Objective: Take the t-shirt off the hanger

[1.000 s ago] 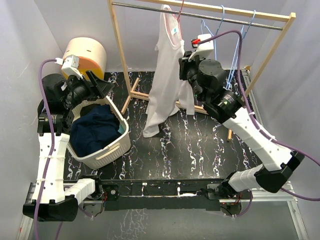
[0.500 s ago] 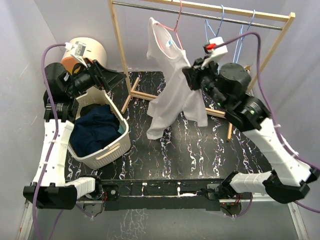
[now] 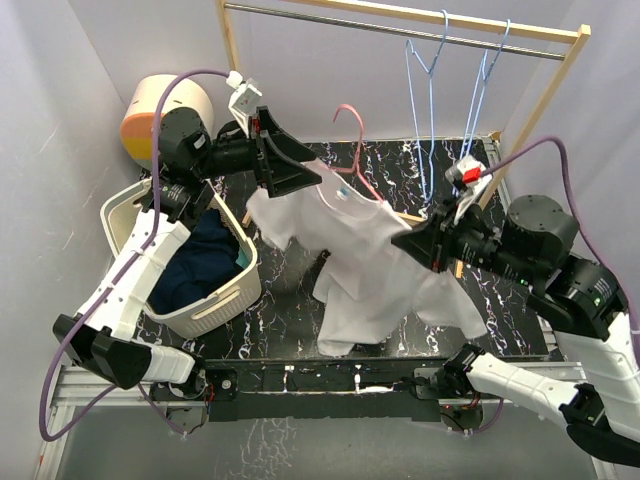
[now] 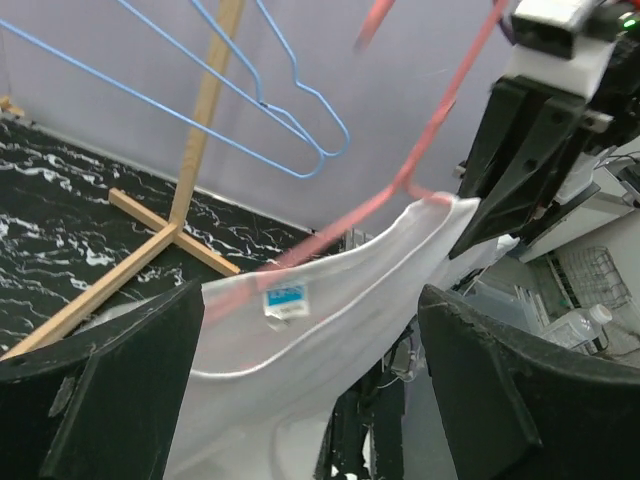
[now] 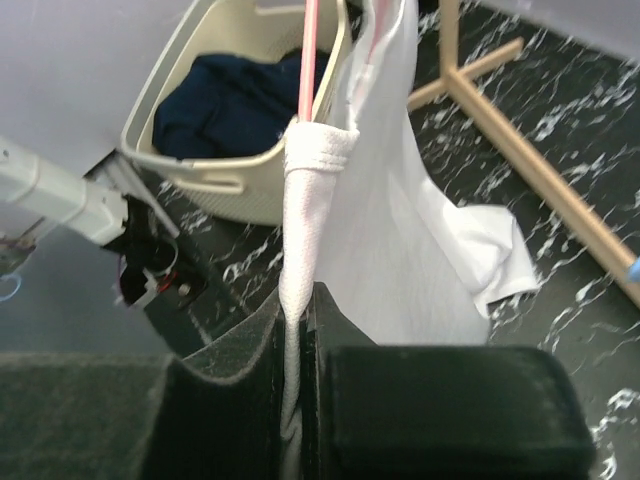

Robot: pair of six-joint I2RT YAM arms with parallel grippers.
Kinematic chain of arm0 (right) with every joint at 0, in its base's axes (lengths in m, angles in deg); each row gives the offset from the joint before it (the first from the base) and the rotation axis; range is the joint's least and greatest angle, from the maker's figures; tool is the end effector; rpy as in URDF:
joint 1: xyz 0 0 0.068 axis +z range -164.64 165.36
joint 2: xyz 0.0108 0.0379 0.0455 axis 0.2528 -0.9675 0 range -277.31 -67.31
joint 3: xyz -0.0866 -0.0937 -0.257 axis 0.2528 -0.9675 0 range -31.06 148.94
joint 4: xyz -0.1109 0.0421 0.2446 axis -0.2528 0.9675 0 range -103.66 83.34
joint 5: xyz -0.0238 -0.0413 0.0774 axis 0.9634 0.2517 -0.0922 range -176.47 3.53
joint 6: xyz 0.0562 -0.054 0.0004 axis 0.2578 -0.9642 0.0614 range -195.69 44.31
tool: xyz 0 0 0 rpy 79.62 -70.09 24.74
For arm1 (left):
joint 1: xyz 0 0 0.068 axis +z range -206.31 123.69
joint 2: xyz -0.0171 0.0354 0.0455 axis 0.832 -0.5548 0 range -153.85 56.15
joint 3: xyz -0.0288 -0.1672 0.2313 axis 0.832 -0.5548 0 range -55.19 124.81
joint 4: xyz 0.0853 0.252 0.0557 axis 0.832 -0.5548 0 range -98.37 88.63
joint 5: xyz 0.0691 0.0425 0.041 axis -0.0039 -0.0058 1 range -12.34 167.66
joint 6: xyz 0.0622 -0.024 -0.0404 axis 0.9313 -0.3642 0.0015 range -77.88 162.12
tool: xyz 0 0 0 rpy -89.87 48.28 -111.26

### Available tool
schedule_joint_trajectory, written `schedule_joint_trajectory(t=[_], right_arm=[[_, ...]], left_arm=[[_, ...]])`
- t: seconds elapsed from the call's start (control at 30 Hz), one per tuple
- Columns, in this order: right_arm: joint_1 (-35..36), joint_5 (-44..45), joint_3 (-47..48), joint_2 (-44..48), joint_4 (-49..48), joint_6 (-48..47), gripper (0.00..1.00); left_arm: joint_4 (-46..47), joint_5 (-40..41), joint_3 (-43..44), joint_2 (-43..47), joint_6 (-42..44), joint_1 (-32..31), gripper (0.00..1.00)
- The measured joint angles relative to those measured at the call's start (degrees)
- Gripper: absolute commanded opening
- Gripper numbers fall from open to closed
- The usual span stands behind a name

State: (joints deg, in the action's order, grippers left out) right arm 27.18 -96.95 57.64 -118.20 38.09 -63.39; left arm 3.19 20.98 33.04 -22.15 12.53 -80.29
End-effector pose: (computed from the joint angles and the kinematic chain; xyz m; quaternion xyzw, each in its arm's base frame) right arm 0.1001 0.1059 0.5004 -0.2543 0.7442 0.3432 0.5136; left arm 0.2628 -0.1779 0.5171 0.3485 0.5566 -0.5731 0.4902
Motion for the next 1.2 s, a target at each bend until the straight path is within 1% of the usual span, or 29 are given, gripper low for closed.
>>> schedule_joint_trajectory(t=[0.13,0.27,0.37,0.57,0.67,0.73,0.77,0.8,0.83,0.87,1.0,1.03,1.07,1.1,1.17,1.2], right_arm=[[-0.11,-3.34,-4.74,3.32,2.99,1.95,0.08],[-0.11,-6.78,-7.63,3.72,3.72,2.97,0.08],[-0.11,-9.14,-9.57,3.72,3.32,3.37,0.08],[-0.11,-11.91,-10.62,3.15,0.66,4.22,0.08],[-0.11,-11.98,-10.62,3.23,-1.53,4.57,0.08],[-0.11,-11.93,-10.62,3.3,-2.73,4.68,0.08],[-0.11,-11.87,-10.62,3.32,-3.15,4.74,0.08],[-0.11,-11.76,-10.62,3.39,-3.5,4.79,0.08],[-0.11,-11.69,-10.62,3.45,-3.72,4.83,0.08],[-0.11,-11.52,-10.62,3.56,-3.91,4.87,0.08],[-0.33,-10.21,-10.82,4.39,-2.6,4.85,0.09],[-0.35,-10.01,-10.91,4.5,-2.36,4.79,0.11],[-0.33,-9.92,-10.93,4.66,-2.32,4.79,0.16],[-0.24,-9.55,-10.97,4.9,-2.34,4.76,0.25],[-0.22,-8.2,-11.63,5.66,-2.38,4.98,0.47],[-0.28,-7.43,-11.93,6.1,-2.21,5.2,0.54]], left_arm=[[6.16,-2.1,-0.79,1.25,-1.95,0.04,0.85],[13.22,-4.48,-3.04,3.1,-5.33,-0.09,0.85],[16.5,-5.62,-3.56,3.32,-7.13,-0.76,0.84],[17.75,-5.92,-4.46,1.75,-7.74,-4.28,0.83],[16.96,-5.9,-4.87,0.61,-6.97,-6.51,0.79],[16.39,-5.9,-4.87,-0.24,-6.51,-7.93,0.71],[16.02,-5.92,-4.87,-0.68,-6.29,-8.63,0.64],[15.98,-5.92,-4.87,-0.98,-6.12,-9.22,0.47],[15.93,-5.92,-4.87,-1.31,-5.92,-9.86,0.17],[15.91,-5.92,-4.87,-1.7,-5.86,-10.4,0.0],[16.17,-7.3,-4.81,-2.69,-5.88,-11.67,0.0],[16.24,-7.37,-4.76,-2.67,-5.77,-11.87,0.0],[16.15,-7.48,-4.76,-2.62,-5.75,-11.89,0.0],[15.93,-7.48,-4.76,-2.6,-5.55,-11.96,0.0],[14.64,-7.32,-4.68,-2.47,-4.44,-12.2,0.0],[13.35,-7.19,-4.59,-2.36,-3.52,-12.28,0.0]])
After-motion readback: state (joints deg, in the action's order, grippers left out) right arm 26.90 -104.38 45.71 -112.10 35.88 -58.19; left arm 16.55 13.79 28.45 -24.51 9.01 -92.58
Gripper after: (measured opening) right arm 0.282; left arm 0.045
